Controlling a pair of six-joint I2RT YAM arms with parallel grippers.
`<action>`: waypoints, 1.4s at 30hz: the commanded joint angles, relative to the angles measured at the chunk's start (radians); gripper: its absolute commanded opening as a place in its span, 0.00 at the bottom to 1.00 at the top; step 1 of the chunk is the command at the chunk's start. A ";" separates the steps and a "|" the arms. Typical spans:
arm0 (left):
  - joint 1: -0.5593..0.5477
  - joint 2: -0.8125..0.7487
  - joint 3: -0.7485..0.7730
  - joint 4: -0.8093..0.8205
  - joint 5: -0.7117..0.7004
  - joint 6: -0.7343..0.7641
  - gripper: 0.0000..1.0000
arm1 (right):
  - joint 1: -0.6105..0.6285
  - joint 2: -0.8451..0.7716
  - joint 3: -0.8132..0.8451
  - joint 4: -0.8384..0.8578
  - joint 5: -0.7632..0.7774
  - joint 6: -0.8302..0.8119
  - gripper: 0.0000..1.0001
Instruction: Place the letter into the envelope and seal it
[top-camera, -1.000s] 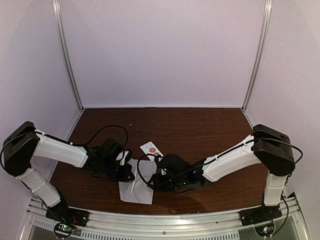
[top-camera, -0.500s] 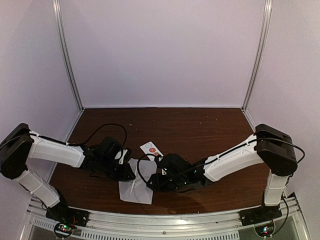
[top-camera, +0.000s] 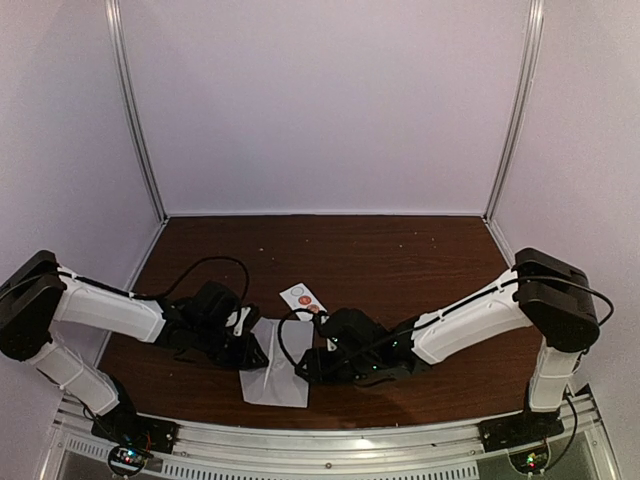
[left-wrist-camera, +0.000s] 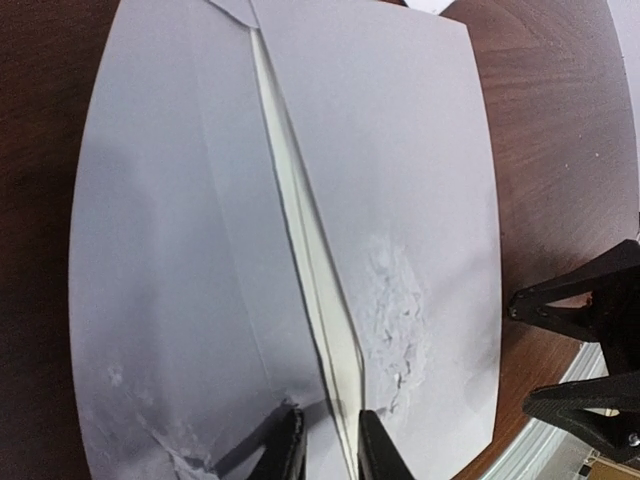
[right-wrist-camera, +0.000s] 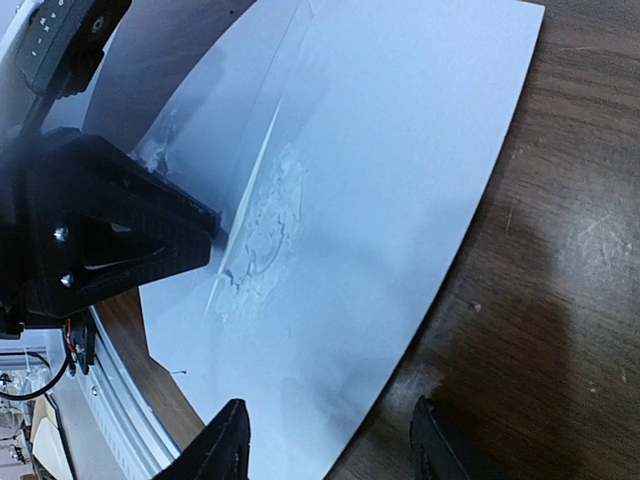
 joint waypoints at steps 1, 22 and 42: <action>-0.005 0.018 -0.023 0.064 0.039 -0.019 0.19 | -0.004 0.035 0.009 0.028 -0.008 0.008 0.55; -0.006 0.076 -0.029 0.142 0.076 -0.026 0.16 | -0.004 0.080 0.041 0.029 -0.027 0.001 0.51; 0.122 -0.202 0.246 -0.143 -0.054 0.200 0.59 | -0.114 -0.241 0.048 -0.211 0.119 -0.168 0.66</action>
